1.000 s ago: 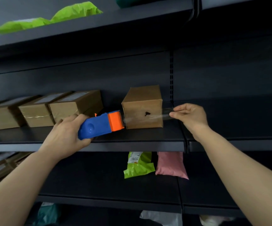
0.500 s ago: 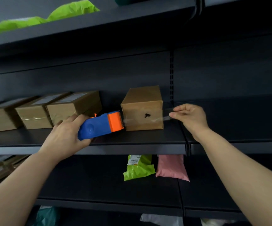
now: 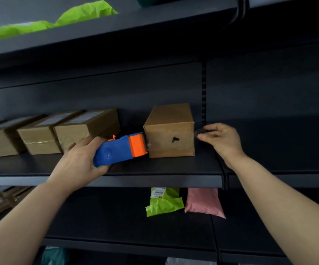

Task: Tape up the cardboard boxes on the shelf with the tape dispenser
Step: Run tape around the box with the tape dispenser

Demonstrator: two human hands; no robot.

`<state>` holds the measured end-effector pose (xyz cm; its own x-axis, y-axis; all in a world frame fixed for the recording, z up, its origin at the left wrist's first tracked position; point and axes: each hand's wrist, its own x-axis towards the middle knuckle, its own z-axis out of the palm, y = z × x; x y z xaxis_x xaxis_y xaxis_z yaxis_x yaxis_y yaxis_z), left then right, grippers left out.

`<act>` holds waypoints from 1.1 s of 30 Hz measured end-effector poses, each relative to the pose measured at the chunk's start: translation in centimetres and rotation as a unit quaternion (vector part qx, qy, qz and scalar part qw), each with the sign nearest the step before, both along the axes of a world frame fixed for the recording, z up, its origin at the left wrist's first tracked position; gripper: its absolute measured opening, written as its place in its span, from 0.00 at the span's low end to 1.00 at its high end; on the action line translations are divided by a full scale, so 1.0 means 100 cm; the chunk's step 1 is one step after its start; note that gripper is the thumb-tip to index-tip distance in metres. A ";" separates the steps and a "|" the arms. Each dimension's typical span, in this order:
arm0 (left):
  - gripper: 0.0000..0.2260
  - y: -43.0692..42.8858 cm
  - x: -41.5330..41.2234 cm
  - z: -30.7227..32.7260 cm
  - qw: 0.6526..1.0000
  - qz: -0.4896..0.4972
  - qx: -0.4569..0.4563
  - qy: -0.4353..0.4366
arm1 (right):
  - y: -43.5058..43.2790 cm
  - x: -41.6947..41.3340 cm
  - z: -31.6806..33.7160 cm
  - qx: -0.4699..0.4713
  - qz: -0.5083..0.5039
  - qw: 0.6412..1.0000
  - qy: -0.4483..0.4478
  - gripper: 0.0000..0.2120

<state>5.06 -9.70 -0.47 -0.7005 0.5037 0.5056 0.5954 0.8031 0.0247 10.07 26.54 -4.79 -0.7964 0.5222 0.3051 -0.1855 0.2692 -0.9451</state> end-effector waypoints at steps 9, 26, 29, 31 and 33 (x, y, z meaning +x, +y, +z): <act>0.24 -0.002 -0.008 -0.003 1.000 -0.014 0.007 0.006 | -0.005 -0.008 -0.001 0.015 0.009 1.000 -0.001 0.14; 0.24 -0.002 -0.015 -0.005 1.000 -0.017 0.012 0.000 | -0.004 -0.021 -0.006 0.021 -0.011 1.000 -0.008 0.28; 0.24 -0.004 -0.015 -0.006 1.000 -0.017 0.017 -0.007 | -0.009 -0.027 -0.004 0.030 -0.030 0.999 -0.019 0.24; 0.24 -0.004 -0.015 -0.007 1.000 -0.022 0.019 -0.008 | -0.014 -0.032 -0.001 0.045 -0.052 0.997 -0.038 0.21; 0.24 -0.004 -0.014 -0.007 1.000 -0.020 0.022 -0.009 | -0.022 -0.030 0.004 0.059 -0.096 0.993 -0.038 0.18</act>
<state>3.68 -10.10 -1.15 -0.6897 0.5093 0.5147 0.6259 0.7768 0.0699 7.09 24.29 -4.43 -0.7089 0.6310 0.3153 -0.0485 0.4023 -0.9142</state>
